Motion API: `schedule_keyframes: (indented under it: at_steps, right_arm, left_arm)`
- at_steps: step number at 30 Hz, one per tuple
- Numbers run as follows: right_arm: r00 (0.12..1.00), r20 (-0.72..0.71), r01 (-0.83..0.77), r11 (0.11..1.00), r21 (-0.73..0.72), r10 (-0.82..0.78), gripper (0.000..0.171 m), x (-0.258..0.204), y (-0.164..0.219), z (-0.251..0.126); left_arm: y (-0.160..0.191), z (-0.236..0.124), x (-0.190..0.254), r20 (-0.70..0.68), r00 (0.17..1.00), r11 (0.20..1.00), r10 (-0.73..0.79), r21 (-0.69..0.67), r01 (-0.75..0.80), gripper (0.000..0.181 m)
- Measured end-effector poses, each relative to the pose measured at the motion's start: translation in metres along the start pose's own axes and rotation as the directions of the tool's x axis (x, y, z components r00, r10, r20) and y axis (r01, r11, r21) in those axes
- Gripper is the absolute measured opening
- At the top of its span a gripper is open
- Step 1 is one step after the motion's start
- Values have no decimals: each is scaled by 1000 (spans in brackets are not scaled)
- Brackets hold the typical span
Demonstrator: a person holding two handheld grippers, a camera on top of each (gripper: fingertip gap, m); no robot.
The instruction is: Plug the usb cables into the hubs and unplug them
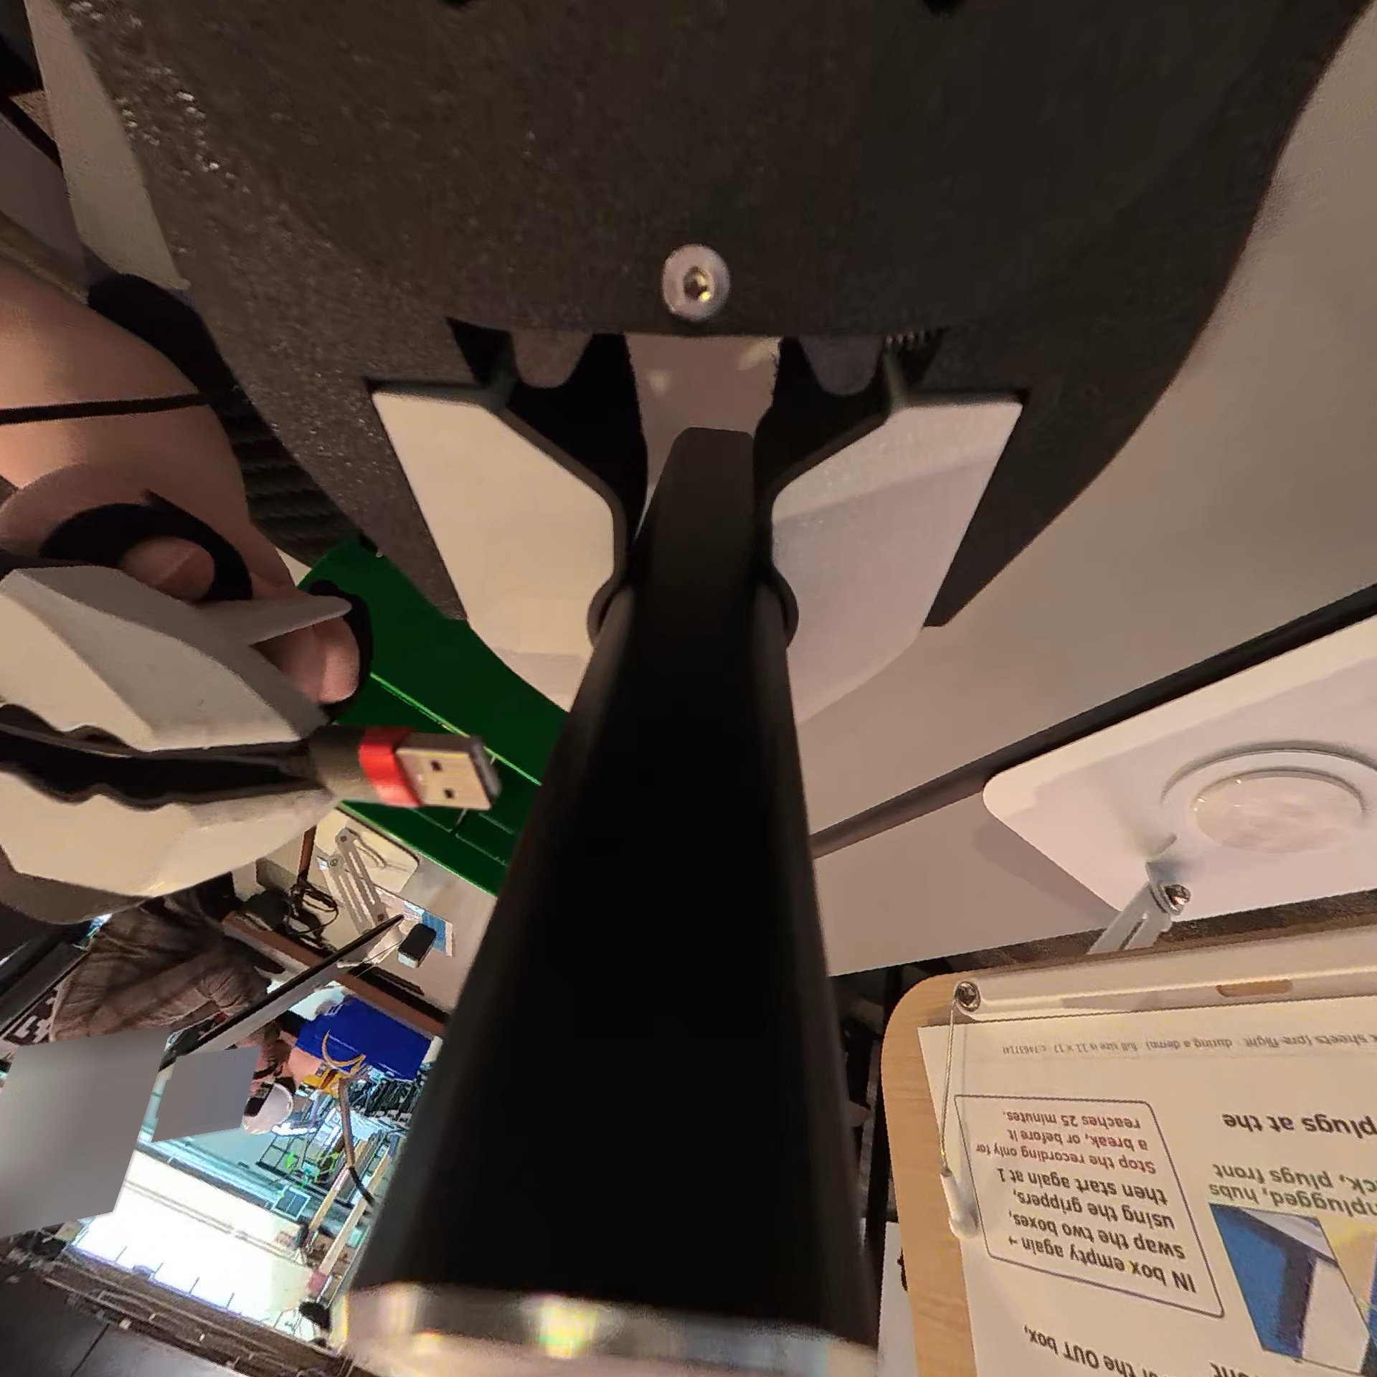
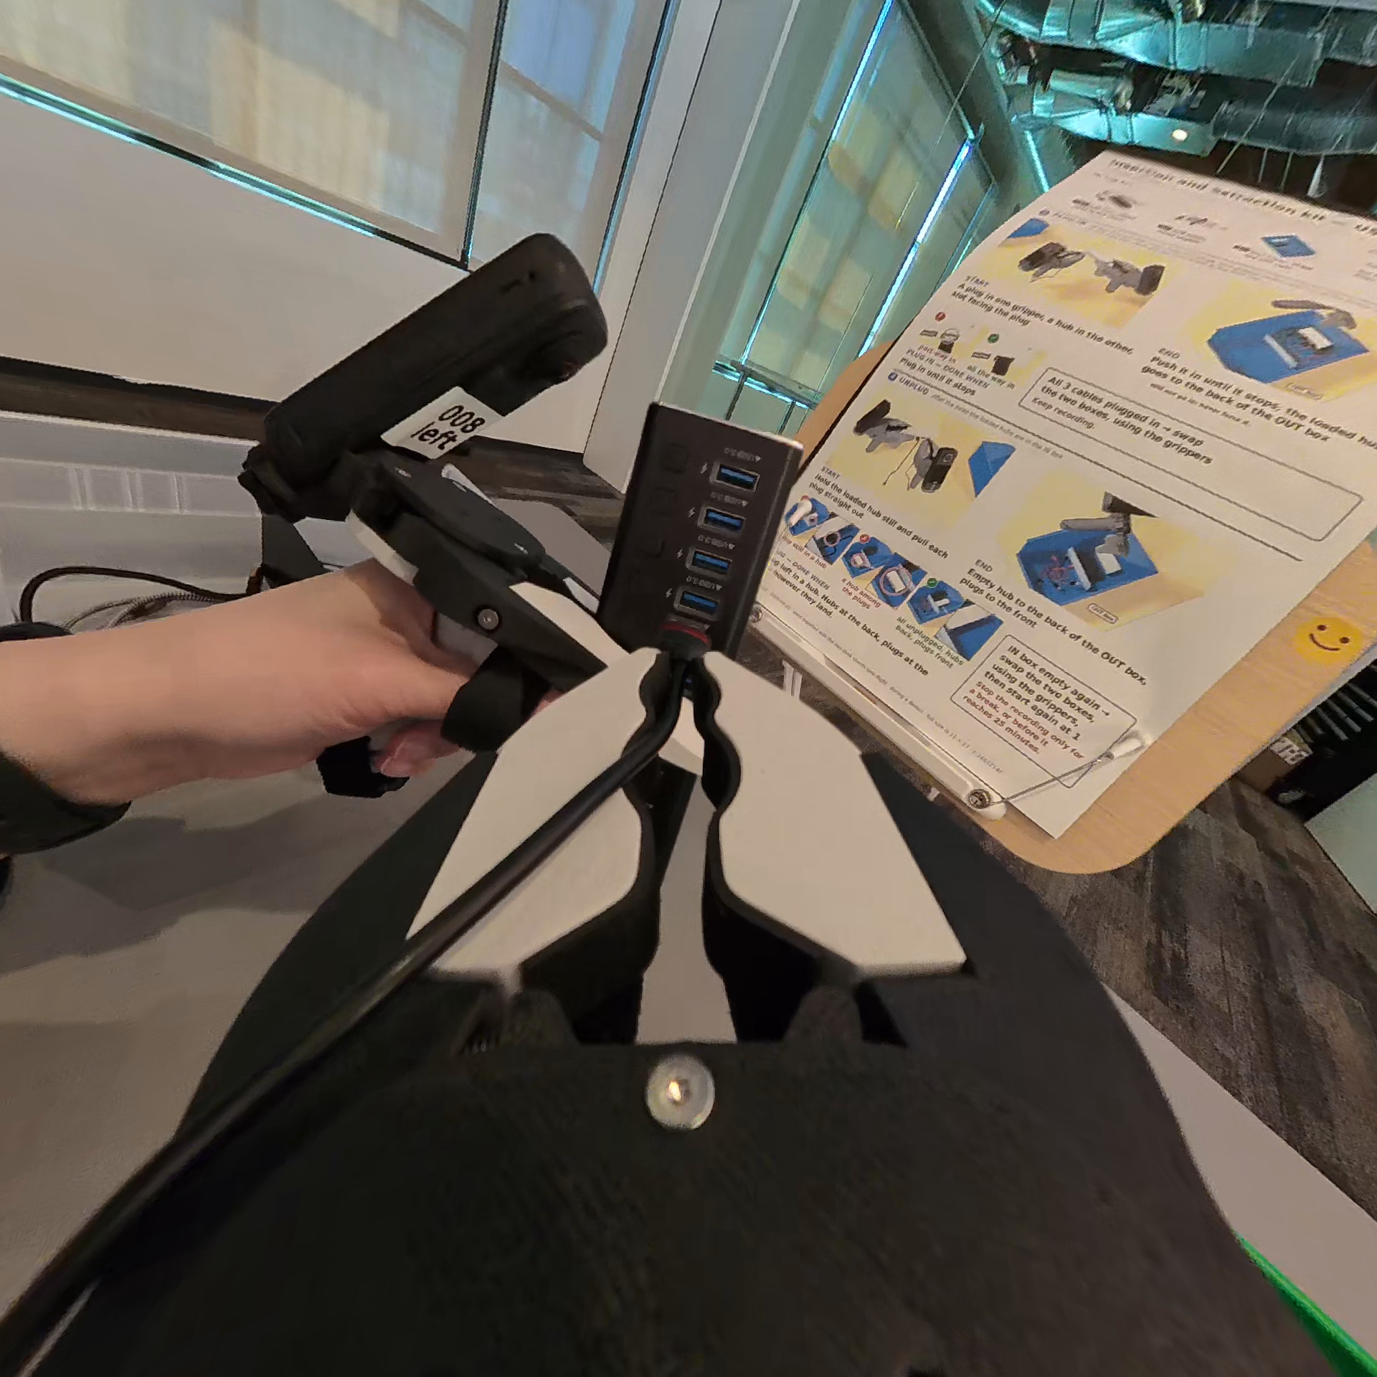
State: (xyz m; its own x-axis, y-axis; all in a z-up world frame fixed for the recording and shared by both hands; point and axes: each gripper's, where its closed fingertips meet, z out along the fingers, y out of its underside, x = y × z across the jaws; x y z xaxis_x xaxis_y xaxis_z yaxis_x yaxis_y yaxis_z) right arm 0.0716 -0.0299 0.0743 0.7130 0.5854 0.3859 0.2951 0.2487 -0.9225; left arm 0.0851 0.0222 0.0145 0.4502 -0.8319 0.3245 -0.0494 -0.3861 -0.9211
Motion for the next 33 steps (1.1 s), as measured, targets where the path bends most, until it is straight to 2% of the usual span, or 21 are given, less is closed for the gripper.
schedule_keyframes:
  at_steps: [21,26,33]
  right_arm:
    - [999,-25,34,998,-47,-35,6,4,16,5]
    - [999,-31,15,999,-51,-16,6,5,17,5]
    - [1000,-30,-7,1000,-24,6,6,4,15,4]
  left_arm:
    - [2,5,10,8,998,998,63,-23,-63,31]
    - [3,5,6,70,991,993,116,-37,-114,31]
    - [-7,2,10,93,985,988,147,25,-150,31]
